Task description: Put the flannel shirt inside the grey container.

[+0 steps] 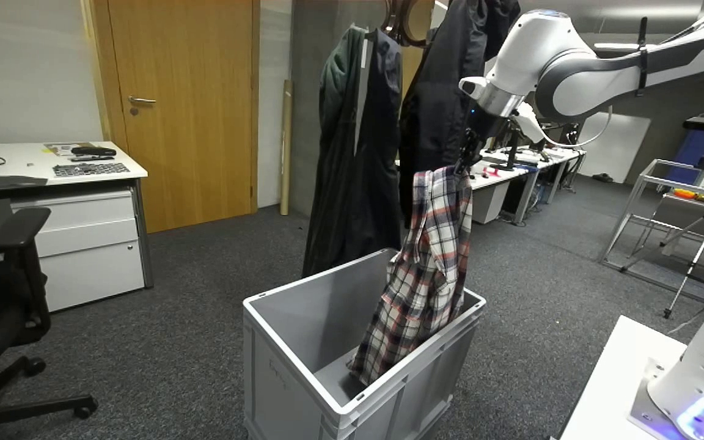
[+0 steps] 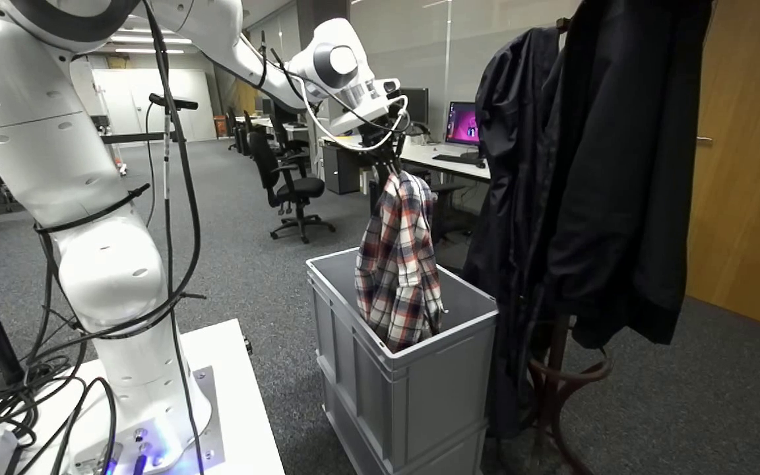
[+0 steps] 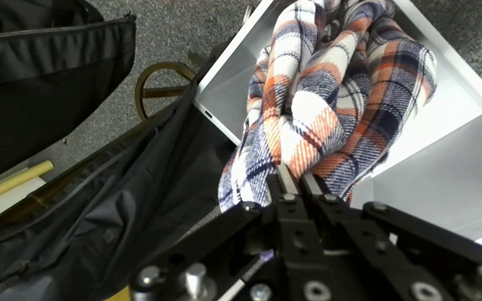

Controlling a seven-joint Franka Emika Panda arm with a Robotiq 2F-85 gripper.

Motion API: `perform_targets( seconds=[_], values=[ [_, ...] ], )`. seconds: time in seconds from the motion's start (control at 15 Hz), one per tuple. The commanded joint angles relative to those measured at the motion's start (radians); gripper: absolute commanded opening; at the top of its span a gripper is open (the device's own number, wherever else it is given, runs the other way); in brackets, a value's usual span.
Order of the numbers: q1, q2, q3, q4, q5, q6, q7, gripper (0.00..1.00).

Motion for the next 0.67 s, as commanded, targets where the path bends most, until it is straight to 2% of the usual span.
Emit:
perform_targets(
  seconds=[0.0,0.6],
  values=[
    [-0.003,0.055,-0.001,0.071,0.027,-0.079,-0.061,0.01],
    [-0.013,0.232,-0.003,0.181,0.055,-0.221,-0.124,0.01]
  ],
)
